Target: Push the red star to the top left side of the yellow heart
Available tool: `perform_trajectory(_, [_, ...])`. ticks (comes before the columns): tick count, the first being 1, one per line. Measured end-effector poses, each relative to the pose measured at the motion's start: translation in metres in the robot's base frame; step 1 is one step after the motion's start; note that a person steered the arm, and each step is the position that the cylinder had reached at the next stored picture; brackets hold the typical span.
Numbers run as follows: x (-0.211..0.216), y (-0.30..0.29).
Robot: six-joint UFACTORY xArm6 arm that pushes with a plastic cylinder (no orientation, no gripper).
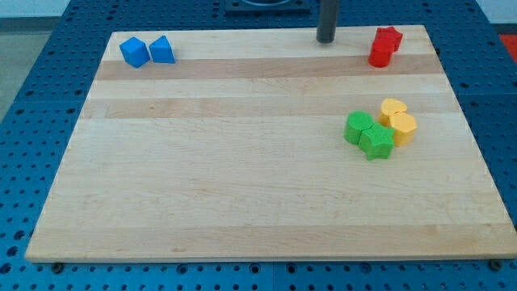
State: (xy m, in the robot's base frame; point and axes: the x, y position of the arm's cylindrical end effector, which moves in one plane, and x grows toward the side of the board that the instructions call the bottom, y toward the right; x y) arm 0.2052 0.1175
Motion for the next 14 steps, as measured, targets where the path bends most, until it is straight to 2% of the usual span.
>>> perform_trajectory(1, [-0.014, 0.02])
perform_trajectory(4, [-0.014, 0.108])
perform_trajectory(5, [-0.014, 0.115])
perform_trajectory(12, [0.072, 0.115])
perform_trajectory(14, [0.078, 0.092])
